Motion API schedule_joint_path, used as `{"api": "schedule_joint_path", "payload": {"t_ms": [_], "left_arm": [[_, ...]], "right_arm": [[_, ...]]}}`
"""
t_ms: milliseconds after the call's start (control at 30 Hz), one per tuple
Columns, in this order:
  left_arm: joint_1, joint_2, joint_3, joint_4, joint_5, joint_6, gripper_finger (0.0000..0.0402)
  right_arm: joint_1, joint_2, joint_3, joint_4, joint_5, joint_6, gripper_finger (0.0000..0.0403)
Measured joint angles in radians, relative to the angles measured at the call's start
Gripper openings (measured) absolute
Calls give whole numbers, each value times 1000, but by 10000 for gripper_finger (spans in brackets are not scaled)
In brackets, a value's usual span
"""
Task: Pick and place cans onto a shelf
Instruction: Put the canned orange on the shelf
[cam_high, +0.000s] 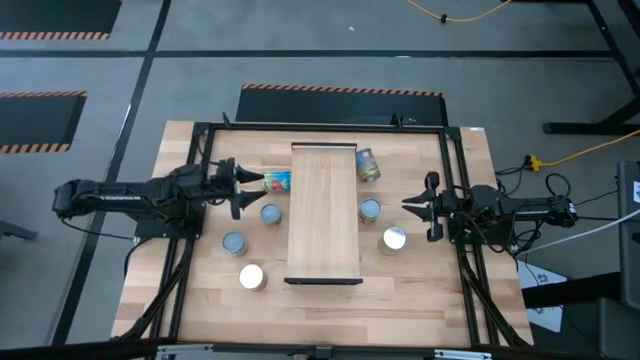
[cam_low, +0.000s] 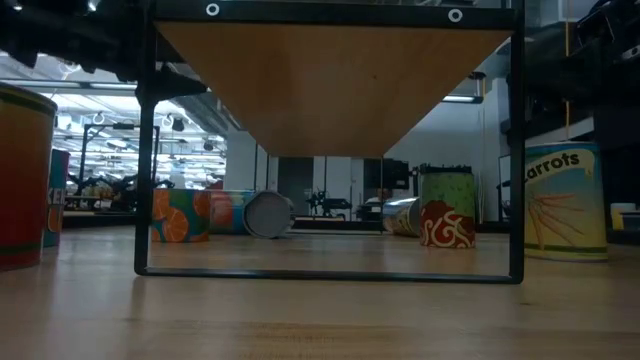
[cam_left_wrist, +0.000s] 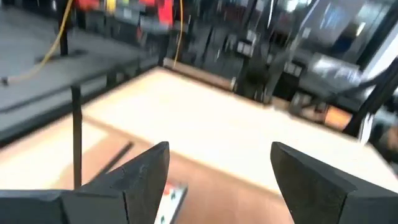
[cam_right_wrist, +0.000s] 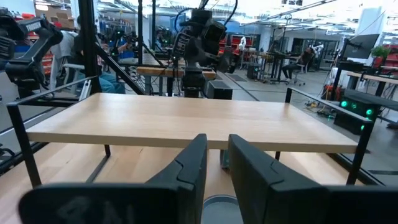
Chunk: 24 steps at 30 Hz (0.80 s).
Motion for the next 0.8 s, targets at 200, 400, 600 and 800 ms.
{"api": "schedule_joint_path", "payload": {"t_ms": [200,400,600,800], "left_arm": [[-57,81,103,-207,-50,32,273],[-134,155,167,-325,-115,73,273],[-225,235,172,-331,-187,133,273],[-297,316,172,-331,-209,131,273]], "right_arm": [[0,0,0,0,0,0,72],[0,0,0,0,0,0,72],[0,0,0,0,0,0,72],[0,0,0,0,0,0,72]]}}
